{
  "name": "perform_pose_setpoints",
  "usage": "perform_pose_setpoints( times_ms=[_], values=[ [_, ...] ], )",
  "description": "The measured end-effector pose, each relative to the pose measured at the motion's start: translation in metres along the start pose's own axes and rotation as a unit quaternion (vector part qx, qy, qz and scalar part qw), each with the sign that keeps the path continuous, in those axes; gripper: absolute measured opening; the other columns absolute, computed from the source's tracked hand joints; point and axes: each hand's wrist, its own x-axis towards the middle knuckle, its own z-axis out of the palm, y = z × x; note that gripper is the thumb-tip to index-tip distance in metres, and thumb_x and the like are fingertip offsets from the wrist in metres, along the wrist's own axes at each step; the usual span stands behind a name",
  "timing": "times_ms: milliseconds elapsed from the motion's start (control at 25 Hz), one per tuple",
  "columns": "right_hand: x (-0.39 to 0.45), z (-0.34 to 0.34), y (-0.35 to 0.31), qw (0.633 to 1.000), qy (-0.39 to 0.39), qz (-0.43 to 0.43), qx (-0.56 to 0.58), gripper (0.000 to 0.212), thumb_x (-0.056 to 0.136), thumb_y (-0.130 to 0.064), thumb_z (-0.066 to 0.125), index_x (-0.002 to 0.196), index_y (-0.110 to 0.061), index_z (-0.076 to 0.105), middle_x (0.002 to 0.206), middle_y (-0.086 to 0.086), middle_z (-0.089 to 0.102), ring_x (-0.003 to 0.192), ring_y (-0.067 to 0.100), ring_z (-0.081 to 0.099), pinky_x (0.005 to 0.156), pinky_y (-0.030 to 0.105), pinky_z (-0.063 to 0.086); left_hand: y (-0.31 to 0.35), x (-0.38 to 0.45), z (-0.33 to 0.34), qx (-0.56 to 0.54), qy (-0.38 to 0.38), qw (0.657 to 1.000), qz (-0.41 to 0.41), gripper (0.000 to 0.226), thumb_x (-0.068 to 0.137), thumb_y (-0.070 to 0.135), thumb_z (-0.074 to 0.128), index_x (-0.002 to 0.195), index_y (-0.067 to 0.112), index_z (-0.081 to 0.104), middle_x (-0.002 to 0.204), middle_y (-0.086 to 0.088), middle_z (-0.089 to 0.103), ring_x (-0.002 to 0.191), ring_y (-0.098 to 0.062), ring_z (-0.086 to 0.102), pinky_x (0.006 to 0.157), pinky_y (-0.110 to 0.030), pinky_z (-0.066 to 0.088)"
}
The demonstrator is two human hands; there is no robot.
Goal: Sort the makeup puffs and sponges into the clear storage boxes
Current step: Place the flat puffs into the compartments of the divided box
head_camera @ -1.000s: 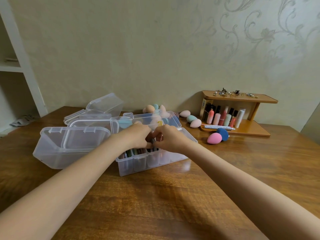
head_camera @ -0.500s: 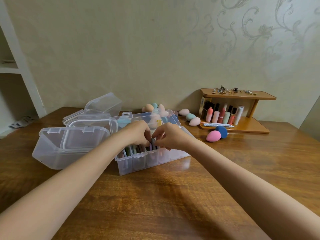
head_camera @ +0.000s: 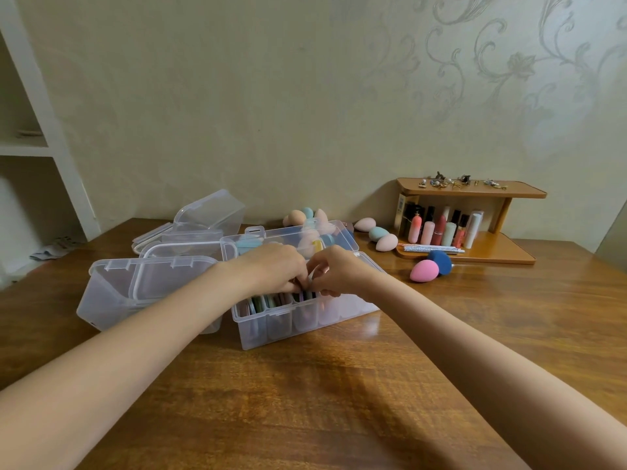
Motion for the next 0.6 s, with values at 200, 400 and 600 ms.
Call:
perform_pose_setpoints(
  times_ms=[200,400,600],
  values=[
    [0.000,0.000,-0.003,0.999,0.000,0.015,-0.028,0.026,0.084,-0.004,0.062,0.110,0.000,0.062,0.080,0.008,0.061,0.054,0.008,0.051,0.046,0.013,0.042,0.003,0.014,0.001,0.073,-0.007,0.997,0.014,0.017,0.088,0.020,0.058,0.100,0.011,0.066,0.100,-0.010,0.068,0.093,-0.027,0.065,0.081,-0.037,0.053],
    [-0.001,-0.001,-0.006,0.998,-0.011,-0.006,-0.065,0.029,0.084,-0.004,0.062,0.113,-0.003,0.062,0.104,0.018,0.067,0.053,0.006,0.051,0.036,0.004,0.039,-0.008,0.005,0.005,0.054,0.028,0.998,0.022,0.024,0.092,0.026,0.051,0.104,0.016,0.069,0.105,-0.002,0.066,0.100,-0.021,0.061,0.080,-0.031,0.044],
    [0.002,0.005,-0.019,0.983,-0.001,-0.009,-0.182,0.029,0.089,-0.007,0.057,0.118,-0.001,0.056,0.114,0.019,0.063,0.090,0.026,0.063,0.079,0.027,0.052,-0.017,0.004,0.012,0.017,0.036,0.999,0.004,0.024,0.090,0.025,0.054,0.103,0.015,0.071,0.107,-0.004,0.067,0.099,-0.025,0.062,0.086,-0.039,0.049]
  ],
)
